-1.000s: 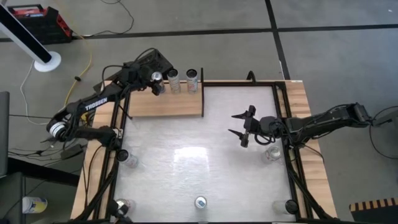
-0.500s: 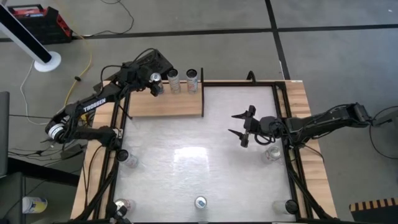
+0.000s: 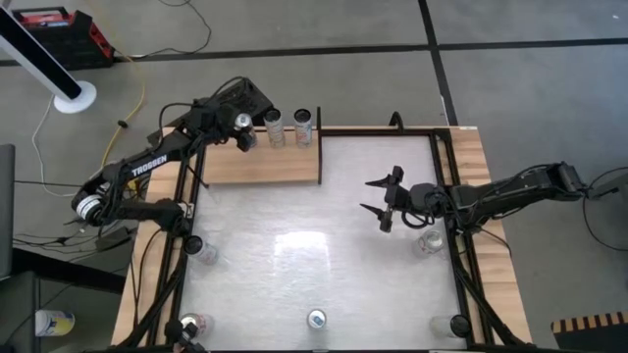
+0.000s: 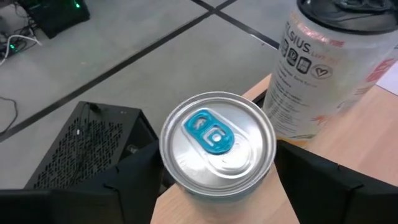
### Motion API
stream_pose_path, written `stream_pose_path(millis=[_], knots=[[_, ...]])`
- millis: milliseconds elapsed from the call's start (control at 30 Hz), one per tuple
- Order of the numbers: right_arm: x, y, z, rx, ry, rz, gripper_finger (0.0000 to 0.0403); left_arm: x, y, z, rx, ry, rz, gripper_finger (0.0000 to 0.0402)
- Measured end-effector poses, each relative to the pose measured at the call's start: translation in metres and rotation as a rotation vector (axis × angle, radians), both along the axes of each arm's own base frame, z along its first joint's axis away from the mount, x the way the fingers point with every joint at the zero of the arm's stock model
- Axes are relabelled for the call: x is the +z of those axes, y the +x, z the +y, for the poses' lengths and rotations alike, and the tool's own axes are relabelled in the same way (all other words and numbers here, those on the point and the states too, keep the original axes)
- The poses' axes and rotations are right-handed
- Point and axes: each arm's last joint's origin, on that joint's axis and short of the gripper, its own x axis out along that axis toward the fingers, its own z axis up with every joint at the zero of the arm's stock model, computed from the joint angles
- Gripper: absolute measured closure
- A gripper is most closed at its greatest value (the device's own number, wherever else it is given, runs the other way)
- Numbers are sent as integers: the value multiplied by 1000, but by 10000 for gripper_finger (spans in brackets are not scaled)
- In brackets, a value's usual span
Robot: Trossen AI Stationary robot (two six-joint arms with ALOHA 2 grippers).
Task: Place canned beverage on shelf
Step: Put the top red bull soda can beside the tropical vibe soda can on the shelf, then put the top coke soda can beside the red bull soda can on the shelf
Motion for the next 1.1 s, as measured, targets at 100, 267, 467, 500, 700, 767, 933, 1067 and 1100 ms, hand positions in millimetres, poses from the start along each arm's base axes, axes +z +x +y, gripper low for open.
stream_pose_path(millis=[100, 267, 467, 500, 700, 767, 933, 1067, 1100], knots=[[0, 0, 0, 0, 0, 0, 77, 0, 0, 0, -6, -1, -3, 111], [0, 0, 0, 0, 0, 0, 77, 6, -2, -3, -10, 20, -19, 109], [0, 0, 0, 0, 0, 0, 77, 19, -8, -12, -6, 67, -33, 109], [0, 0, 0, 0, 0, 0, 77, 22, -10, -15, -6, 77, -40, 109], [0, 0, 0, -1, 5, -6, 77, 42, -22, -37, -38, 93, -123, 109], [1, 0, 0, -2, 9, -19, 77, 48, -25, -48, -89, 66, -172, 109], [4, 3, 1, 1, 15, -56, 77, 57, -22, -77, -331, -31, -298, 109], [2, 11, 2, 31, 29, -81, 77, 57, -10, -102, -531, -75, -337, 109], [1, 13, 2, 29, 39, -86, 77, 56, -7, -109, -574, -77, -337, 109]])
